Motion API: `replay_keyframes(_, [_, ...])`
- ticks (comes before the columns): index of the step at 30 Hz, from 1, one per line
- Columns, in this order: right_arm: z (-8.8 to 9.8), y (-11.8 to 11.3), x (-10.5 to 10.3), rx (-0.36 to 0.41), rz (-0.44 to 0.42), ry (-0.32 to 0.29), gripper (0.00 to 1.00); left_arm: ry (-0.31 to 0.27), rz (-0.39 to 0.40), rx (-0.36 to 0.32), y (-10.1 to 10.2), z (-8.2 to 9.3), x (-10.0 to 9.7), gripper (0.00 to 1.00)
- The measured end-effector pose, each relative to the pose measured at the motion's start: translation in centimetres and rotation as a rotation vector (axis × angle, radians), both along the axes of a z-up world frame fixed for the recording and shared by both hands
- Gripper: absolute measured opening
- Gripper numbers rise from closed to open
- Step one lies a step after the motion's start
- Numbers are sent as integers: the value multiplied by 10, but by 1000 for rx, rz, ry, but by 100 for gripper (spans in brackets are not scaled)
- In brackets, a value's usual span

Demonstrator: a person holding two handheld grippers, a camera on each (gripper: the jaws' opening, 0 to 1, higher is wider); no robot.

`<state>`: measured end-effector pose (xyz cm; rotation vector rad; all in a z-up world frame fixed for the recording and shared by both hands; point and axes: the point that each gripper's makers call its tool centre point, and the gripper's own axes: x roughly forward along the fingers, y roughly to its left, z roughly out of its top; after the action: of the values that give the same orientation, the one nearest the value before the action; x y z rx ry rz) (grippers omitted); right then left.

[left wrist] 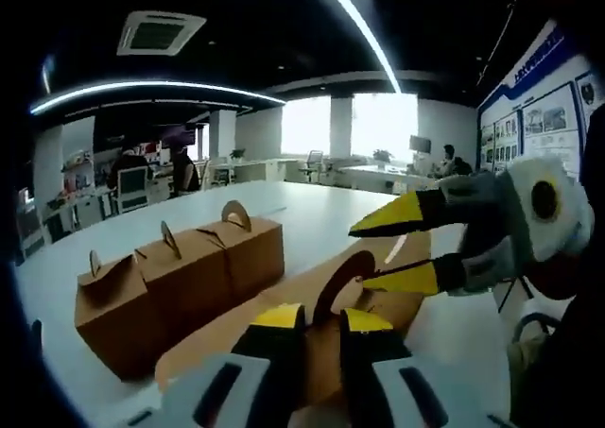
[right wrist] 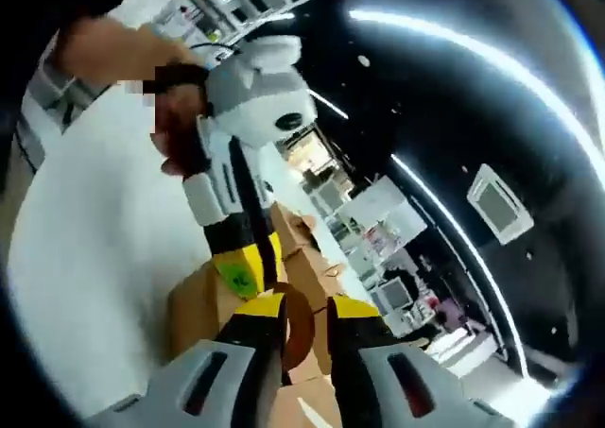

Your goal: Pick up one paper box from the group, open the paper box, and remove the item inside

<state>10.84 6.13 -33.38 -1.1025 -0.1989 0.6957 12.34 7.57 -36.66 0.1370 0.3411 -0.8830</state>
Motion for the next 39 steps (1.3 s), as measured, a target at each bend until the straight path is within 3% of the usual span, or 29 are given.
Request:
replay_keyframes(3, [-6,-2,7,-105,-34,-63,18,34,15,-28,1,0,-1,19])
replay_keyframes(6, [-7,-3,9,-151,-48,-110,17,31,17,-19,-1,0,-2,19])
replay_keyframes(13, [-13,-12,15,-209,-84,-160,16,11,70,90,-4,-2,-5,19])
replay_keyframes(17, [-11,-13,14,-192,-88,-162,16,20,82,106,-5,-3,-9,19])
replay_keyframes(23, [-6,-13,7,-220,-107,-286,17,18,103,146,-8,-4,-17,17])
replay_keyframes(31, [2,-18,-2,-174,-131,-345,25,13,103,158,-10,-4,-21,17])
replay_keyframes(35, [2,-18,-3,-184,-126,-352,23,15,107,161,-10,-4,-21,17])
replay_keyframes(39, [-1,-17,-3,-200,-114,-324,20,33,97,107,-7,-3,-23,18])
